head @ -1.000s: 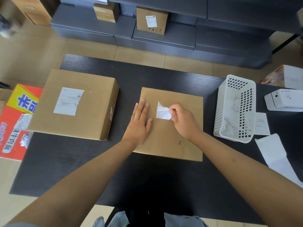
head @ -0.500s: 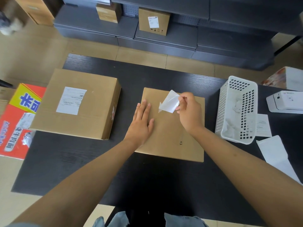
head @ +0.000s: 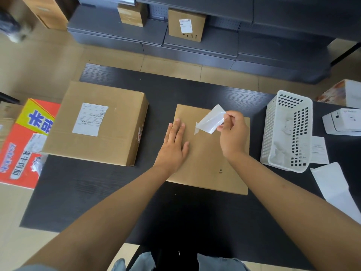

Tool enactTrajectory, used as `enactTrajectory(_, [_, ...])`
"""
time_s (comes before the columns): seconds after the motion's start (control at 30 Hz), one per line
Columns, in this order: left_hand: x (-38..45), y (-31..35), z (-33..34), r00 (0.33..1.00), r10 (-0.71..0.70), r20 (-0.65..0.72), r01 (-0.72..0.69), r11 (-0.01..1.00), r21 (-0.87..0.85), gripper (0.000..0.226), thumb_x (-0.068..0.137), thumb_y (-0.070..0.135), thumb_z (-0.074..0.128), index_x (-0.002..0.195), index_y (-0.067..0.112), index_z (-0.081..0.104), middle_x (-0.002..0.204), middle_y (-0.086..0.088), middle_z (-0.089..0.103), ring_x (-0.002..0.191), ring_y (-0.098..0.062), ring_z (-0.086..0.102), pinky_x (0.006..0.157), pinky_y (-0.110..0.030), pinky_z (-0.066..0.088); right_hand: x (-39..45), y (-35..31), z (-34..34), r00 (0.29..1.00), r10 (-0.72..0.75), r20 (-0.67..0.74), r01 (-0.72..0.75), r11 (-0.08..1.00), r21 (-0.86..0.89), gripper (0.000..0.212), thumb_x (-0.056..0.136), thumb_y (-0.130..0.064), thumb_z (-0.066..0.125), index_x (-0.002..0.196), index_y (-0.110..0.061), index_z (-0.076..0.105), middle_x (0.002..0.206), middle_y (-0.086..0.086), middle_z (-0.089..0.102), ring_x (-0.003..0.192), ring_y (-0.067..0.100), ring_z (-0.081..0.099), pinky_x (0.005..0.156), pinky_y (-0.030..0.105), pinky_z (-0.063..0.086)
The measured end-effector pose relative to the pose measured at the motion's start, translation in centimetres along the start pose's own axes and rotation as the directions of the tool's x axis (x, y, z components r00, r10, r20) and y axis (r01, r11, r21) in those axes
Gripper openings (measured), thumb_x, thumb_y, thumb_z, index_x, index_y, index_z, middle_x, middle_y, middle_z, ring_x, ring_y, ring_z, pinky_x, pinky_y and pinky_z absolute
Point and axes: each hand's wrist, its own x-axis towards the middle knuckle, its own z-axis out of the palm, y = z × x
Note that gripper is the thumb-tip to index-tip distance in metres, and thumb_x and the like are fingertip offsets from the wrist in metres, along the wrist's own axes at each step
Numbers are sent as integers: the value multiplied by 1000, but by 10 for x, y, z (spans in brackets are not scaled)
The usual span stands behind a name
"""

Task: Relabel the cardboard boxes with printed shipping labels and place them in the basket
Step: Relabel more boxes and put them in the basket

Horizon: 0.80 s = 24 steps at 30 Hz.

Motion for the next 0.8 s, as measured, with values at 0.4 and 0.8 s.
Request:
enactTrajectory(0.4, [-1, -1, 3, 1000, -13, -4, 13, 1000, -6, 60, 102, 34, 33, 154, 20, 7, 161, 10, -9, 148, -14, -10, 117, -26, 1, 46, -22, -57, 969, -127, -210, 117, 991, -60, 16, 102, -26, 40, 112, -17, 49, 89, -8, 63, 71, 3, 63, 66, 11, 45])
enactTrajectory(0.8, [0, 4, -9, 999, 36, -6, -34, 976, 215, 59, 102, 32, 32, 153, 11, 11, 162, -5, 1, 149, -22, -5, 120, -34, -5, 0, 37, -135, 991, -15, -135, -27, 953, -302, 27, 101, -30, 43, 117, -12, 53, 110, -2, 53, 98, 11, 48, 79, 18, 37])
